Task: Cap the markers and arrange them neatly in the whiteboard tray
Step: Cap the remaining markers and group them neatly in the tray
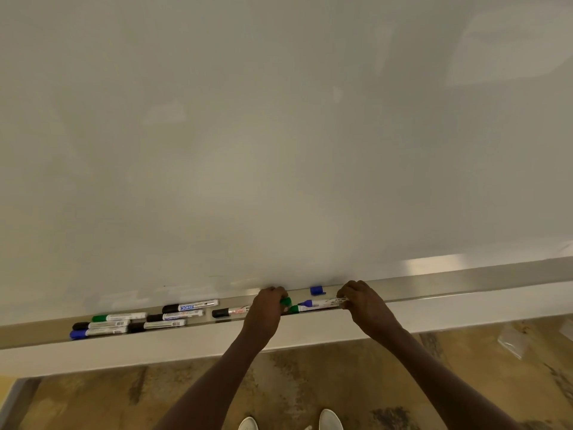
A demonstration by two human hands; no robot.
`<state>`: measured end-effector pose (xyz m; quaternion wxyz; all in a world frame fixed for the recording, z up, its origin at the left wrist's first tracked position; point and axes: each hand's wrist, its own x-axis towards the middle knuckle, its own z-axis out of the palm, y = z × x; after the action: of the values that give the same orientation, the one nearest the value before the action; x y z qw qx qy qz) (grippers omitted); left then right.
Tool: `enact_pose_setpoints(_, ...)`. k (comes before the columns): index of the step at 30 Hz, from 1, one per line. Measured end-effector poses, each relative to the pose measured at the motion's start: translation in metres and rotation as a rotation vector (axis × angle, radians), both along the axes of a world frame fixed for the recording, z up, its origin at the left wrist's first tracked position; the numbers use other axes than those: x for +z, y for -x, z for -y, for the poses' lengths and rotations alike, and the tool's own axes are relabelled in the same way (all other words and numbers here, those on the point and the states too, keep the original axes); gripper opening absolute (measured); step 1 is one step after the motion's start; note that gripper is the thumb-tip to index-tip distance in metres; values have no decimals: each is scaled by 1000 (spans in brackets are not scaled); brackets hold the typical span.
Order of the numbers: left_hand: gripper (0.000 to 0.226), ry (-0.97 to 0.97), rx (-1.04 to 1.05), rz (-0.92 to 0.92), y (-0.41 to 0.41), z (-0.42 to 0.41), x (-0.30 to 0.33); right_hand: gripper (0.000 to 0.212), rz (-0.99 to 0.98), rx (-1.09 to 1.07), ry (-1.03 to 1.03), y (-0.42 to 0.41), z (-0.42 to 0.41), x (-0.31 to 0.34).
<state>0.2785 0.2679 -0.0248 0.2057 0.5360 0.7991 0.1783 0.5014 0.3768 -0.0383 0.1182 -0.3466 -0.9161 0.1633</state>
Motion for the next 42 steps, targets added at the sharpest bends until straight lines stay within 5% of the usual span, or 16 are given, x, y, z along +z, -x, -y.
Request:
enact_pose_setpoints(16, 24, -276, 262, 342, -6, 13, 12, 17, -83, -96, 13, 1, 5, 5)
enact_pose_setpoints(26, 14, -138, 48, -98, -5, 5, -5, 11, -83, -171, 32, -14, 10, 13)
enact_pose_setpoints(34, 20, -190, -94, 13, -29, -22, 1, 13, -58, -265, 43, -40, 12, 14)
enact_pose_setpoints(42, 19, -151, -351, -234, -43, -43, -8, 13, -42, -326, 32, -66, 6, 19)
